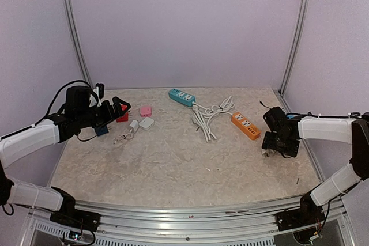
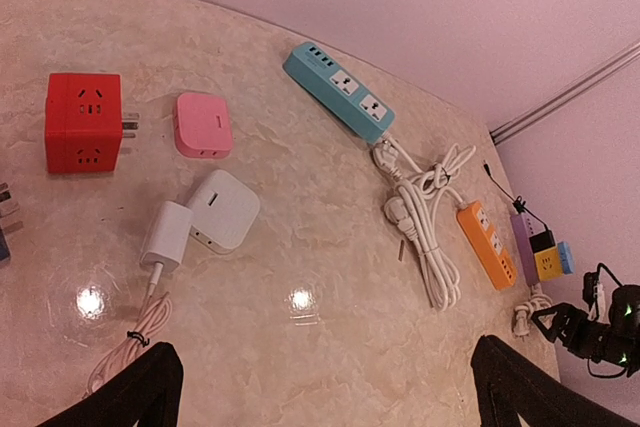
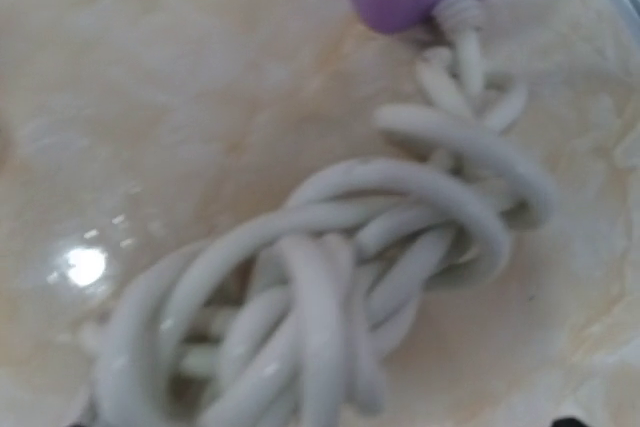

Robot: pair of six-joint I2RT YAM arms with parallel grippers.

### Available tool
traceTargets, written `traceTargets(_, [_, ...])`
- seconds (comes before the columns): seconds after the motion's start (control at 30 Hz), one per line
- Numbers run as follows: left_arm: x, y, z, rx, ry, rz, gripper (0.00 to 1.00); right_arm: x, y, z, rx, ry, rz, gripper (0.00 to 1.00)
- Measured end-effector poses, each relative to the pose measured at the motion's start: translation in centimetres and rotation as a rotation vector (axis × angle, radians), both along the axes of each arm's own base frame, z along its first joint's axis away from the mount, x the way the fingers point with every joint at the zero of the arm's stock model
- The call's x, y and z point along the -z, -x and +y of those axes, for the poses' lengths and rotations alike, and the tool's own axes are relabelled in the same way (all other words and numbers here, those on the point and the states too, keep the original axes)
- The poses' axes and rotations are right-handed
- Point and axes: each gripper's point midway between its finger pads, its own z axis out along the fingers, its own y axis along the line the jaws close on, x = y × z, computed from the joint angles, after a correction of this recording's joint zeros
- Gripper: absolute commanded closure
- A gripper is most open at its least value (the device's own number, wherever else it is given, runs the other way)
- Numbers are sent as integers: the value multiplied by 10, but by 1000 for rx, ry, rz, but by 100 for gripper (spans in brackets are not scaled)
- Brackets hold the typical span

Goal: Pull the plug off the socket

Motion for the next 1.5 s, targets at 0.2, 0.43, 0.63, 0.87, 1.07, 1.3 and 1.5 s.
traceTargets(0.2, [0, -1, 1, -6, -3, -2, 1, 7, -6, -5, 28, -32, 2, 0])
traceTargets(0.43, [0, -1, 2, -10, -5, -3, 1, 15, -15, -11, 50, -57, 3, 5])
traceTargets(0.63, [3, 0, 2, -10, -7, 3, 1, 22, -21, -5, 46, -120, -27, 17])
traceTargets(0.87, [3, 2, -1, -1, -19, -4, 1, 26, -20, 4, 40, -210, -101, 35])
traceTargets(1.07, [1, 4, -1, 0, -20, -10, 1, 27, -15, 17, 34, -268, -132, 44])
traceTargets(1.3, [1, 5, -3, 7, -26, -14, 1, 27, -8, 50, -4, -318, -146, 46])
traceTargets(1.5, [8, 10, -18, 59, -48, -8, 1, 26, 10, 102, -98, -391, -125, 43])
